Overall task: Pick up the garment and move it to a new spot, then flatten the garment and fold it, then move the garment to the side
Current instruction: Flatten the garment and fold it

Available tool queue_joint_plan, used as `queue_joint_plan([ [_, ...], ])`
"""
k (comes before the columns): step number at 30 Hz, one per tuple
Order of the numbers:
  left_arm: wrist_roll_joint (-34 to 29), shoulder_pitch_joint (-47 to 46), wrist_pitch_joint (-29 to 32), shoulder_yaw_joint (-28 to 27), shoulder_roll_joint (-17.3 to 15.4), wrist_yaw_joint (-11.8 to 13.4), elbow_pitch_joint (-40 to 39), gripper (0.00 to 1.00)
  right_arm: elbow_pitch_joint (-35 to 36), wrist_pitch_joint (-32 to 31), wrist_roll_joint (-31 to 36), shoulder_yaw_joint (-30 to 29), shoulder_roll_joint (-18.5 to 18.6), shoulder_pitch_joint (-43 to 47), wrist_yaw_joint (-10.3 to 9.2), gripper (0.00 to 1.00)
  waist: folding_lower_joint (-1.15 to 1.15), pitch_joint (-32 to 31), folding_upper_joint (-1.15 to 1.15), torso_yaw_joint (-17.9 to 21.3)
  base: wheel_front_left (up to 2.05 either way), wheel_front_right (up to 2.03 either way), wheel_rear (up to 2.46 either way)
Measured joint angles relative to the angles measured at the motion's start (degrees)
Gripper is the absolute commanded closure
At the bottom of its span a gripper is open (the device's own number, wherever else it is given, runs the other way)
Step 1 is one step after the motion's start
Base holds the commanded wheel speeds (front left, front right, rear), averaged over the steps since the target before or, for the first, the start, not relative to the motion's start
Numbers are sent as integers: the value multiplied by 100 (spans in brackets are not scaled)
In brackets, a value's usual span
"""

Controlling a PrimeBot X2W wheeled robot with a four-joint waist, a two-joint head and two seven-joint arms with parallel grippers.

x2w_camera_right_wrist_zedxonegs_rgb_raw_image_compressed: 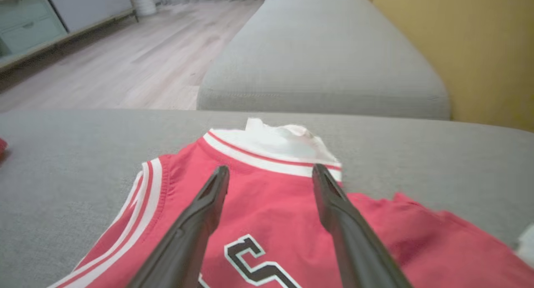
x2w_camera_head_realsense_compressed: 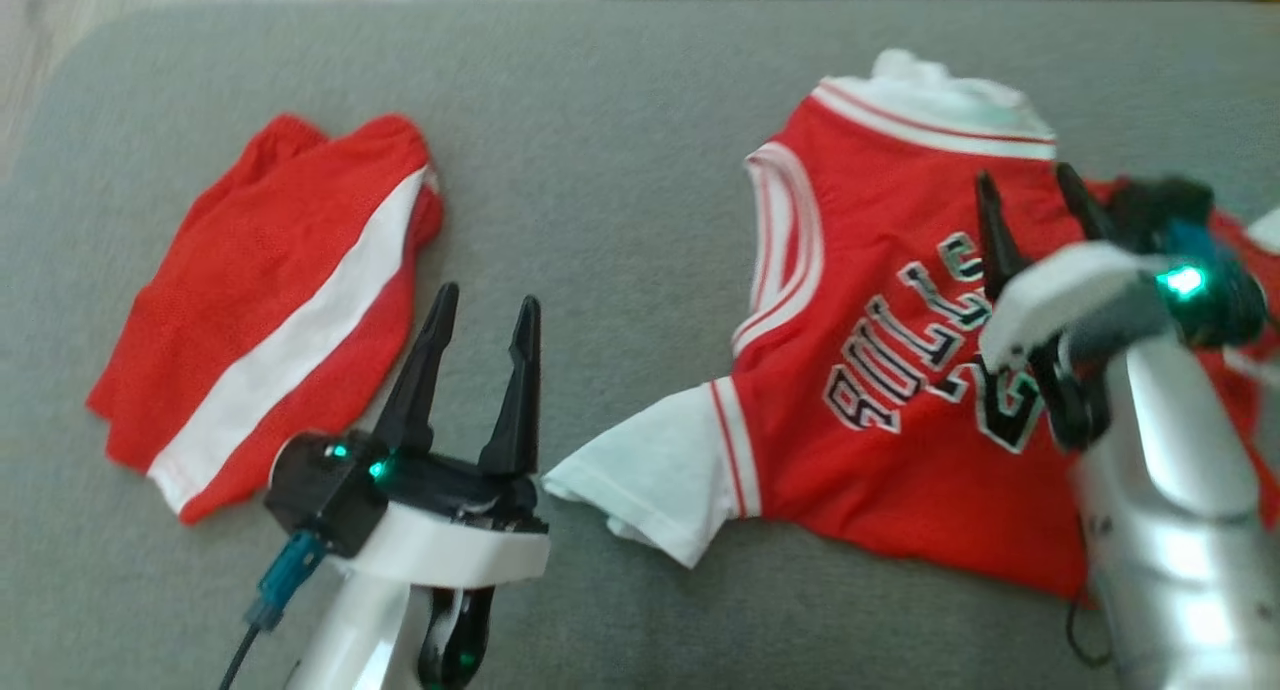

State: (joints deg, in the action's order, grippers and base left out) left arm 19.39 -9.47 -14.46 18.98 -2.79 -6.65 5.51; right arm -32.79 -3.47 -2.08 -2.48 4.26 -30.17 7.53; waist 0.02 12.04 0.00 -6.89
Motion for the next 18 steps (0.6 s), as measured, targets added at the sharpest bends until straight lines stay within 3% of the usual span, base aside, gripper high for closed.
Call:
queue_joint_plan([
  [9,134,-237,0,210,7,0,51,0,-1747,-1001,110,-88,253,-1197,0,0,0,439,0,-534,0,0,0],
  [16,191,-330,0,321,11,4,78,0,-2405,-1125,335,-255,393,-1753,0,0,-1,594,0,-778,0,0,0],
  [17,193,-348,0,325,11,10,78,0,-2465,-1124,357,-290,407,-1798,0,4,-1,609,0,-801,0,0,0],
  [18,216,-355,0,332,11,11,77,0,-2521,-1114,370,-323,419,-1839,0,67,-2,622,0,-822,0,0,0],
])
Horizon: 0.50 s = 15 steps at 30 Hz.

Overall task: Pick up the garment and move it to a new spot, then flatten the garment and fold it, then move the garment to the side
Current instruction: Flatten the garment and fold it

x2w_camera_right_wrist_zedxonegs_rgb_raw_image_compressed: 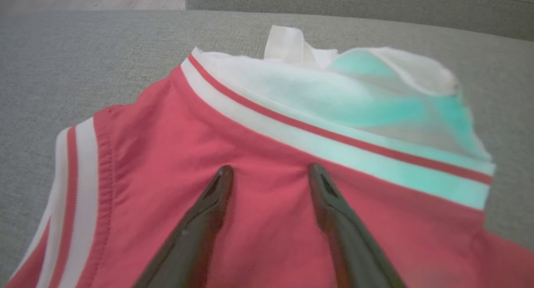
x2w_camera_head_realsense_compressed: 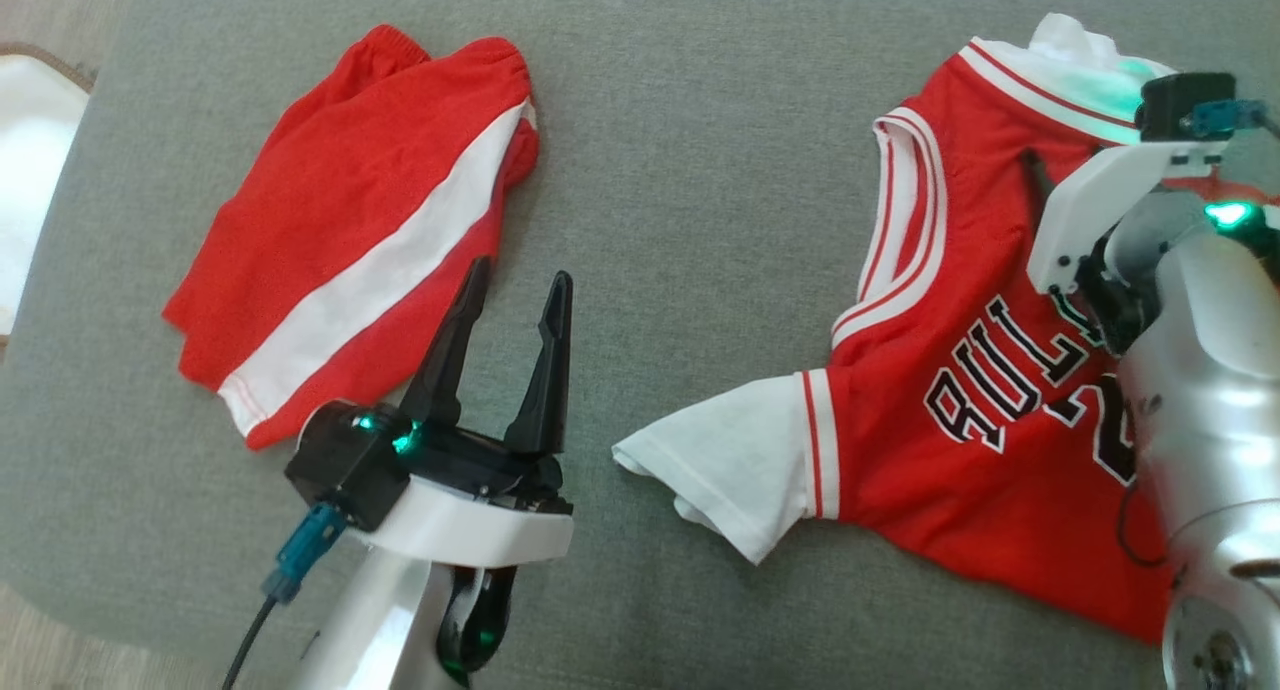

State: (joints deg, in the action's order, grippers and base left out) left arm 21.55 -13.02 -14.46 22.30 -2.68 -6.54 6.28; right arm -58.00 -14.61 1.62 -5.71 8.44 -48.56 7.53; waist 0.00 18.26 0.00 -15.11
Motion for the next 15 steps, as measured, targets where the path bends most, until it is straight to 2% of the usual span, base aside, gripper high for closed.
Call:
queue_joint_plan([
  [1,0,0,0,0,0,0,0,0,0,0,0,0,0,0,0,100,0,0,0,0,0,0,0],
  [6,66,-1,0,22,1,4,-10,0,-188,264,75,-22,29,-162,0,100,0,65,0,-83,0,0,0],
  [11,165,-27,0,99,1,9,-45,0,-272,802,88,24,56,-256,0,100,0,135,0,-179,0,0,0],
  [15,469,-111,0,162,2,52,-118,0,-292,1287,52,115,104,-641,0,100,0,213,0,-298,0,0,0],
])
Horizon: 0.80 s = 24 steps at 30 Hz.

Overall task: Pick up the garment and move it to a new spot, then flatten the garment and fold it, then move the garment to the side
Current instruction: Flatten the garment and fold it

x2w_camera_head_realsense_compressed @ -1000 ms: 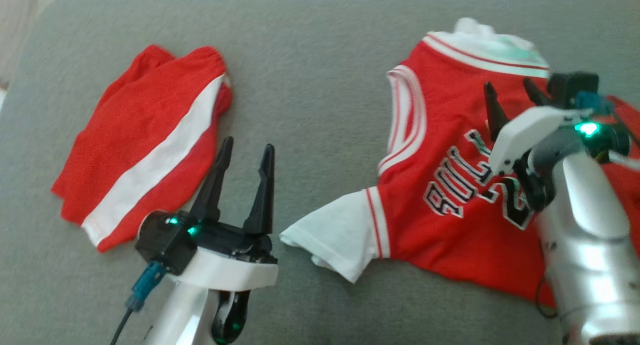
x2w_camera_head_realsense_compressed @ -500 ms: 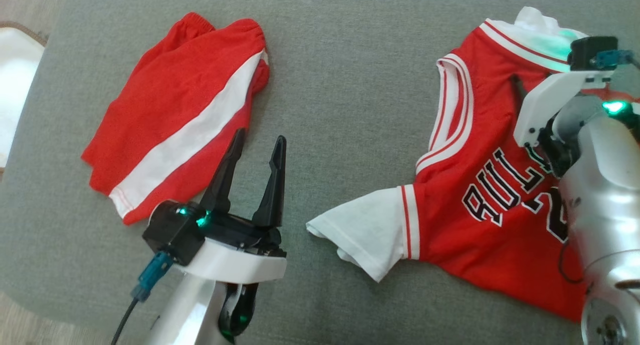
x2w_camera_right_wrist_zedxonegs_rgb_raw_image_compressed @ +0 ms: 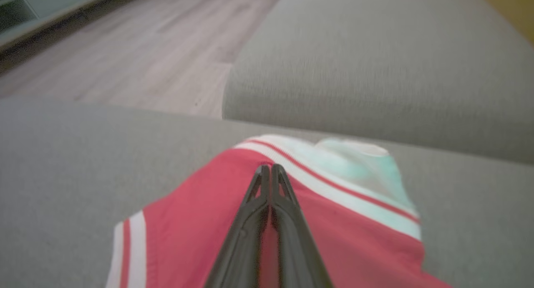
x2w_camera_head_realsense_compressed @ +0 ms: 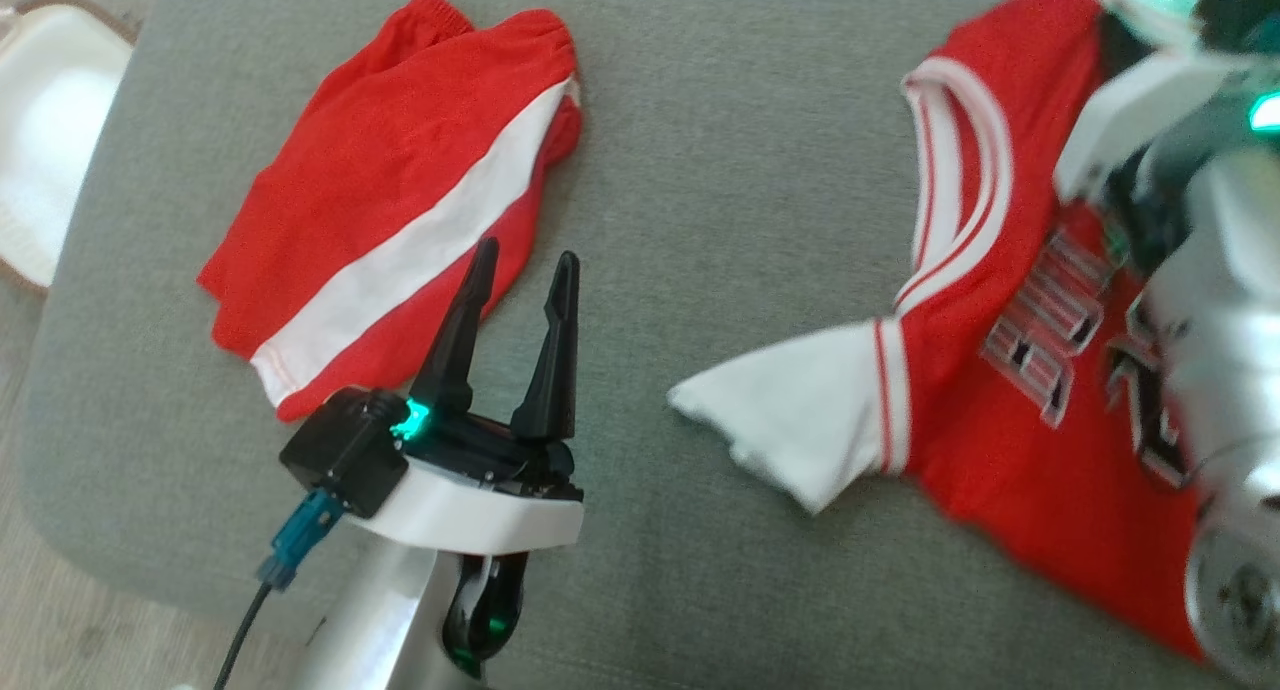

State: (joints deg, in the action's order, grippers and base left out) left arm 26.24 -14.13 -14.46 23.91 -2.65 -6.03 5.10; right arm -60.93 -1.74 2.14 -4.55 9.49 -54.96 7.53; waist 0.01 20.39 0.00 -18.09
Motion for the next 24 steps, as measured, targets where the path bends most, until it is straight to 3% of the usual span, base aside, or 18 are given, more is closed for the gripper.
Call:
queue_joint_plan([
  [10,59,-114,0,69,3,48,-35,0,-390,906,145,491,229,-1249,0,100,0,187,0,-387,0,0,0],
  [11,59,-114,0,69,3,49,-35,0,-479,907,221,553,236,-1283,0,0,0,192,0,-398,0,0,0],
  [17,54,-110,0,1,4,81,-24,0,-1012,1018,316,660,224,-1225,0,0,0,42,0,-280,0,0,0],
  [24,-143,-3,-7,-420,4,80,4,0,-844,1560,32,723,-110,-665,0,0,-1,-310,0,169,0,0,0],
])
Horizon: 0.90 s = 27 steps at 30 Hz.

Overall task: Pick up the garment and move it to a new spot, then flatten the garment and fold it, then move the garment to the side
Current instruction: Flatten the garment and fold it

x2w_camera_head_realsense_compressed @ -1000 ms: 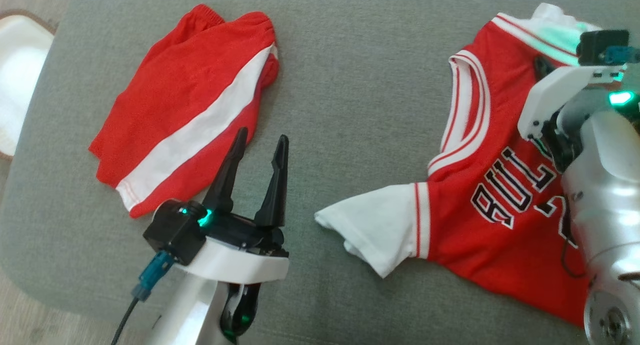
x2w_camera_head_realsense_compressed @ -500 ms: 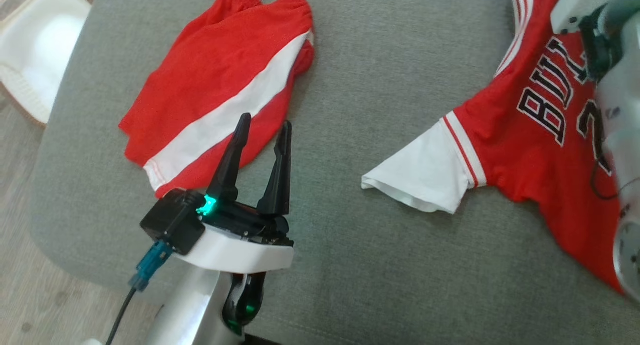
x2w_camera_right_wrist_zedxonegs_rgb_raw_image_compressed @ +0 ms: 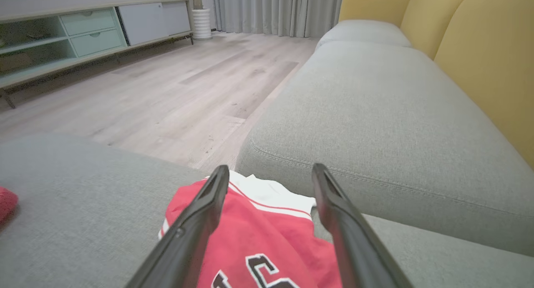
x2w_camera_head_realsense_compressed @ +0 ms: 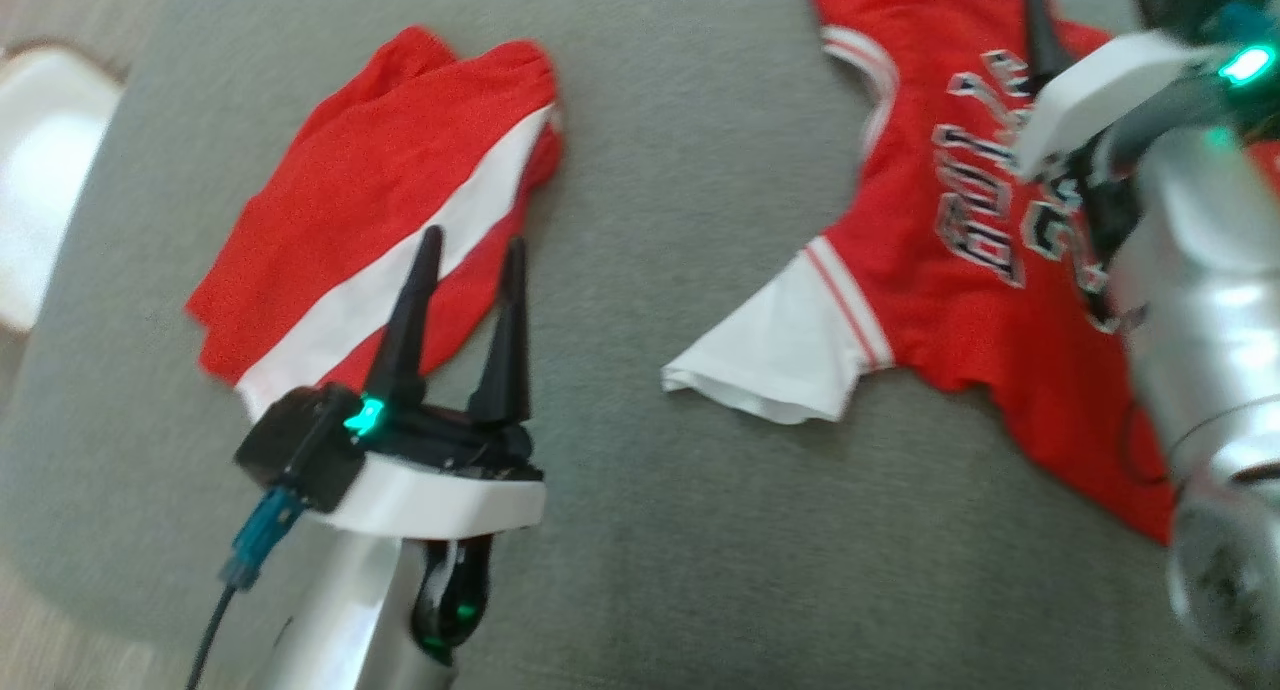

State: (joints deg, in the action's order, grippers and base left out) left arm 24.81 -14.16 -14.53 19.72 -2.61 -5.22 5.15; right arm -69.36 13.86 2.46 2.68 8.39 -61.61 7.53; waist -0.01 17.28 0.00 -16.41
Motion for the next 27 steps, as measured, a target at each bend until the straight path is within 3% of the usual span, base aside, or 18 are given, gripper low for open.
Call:
queue_joint_plan([
  [7,-229,354,-19,-444,-1,-35,12,0,1784,53,-731,327,-298,1128,0,0,0,-421,0,705,0,0,0],
  [15,-272,705,-19,-689,-4,-67,37,0,3711,53,-1028,137,-413,3639,0,0,-1,-1010,0,1396,0,0,0],
  [23,-371,989,-19,-698,-9,-86,127,0,4599,53,-1044,-168,-521,5320,0,0,-1,-1371,0,1813,0,0,0],
  [27,-372,1072,-19,-708,-9,-89,180,0,4920,53,-1304,-223,-533,5706,0,0,0,-1469,0,1936,0,0,0],
])
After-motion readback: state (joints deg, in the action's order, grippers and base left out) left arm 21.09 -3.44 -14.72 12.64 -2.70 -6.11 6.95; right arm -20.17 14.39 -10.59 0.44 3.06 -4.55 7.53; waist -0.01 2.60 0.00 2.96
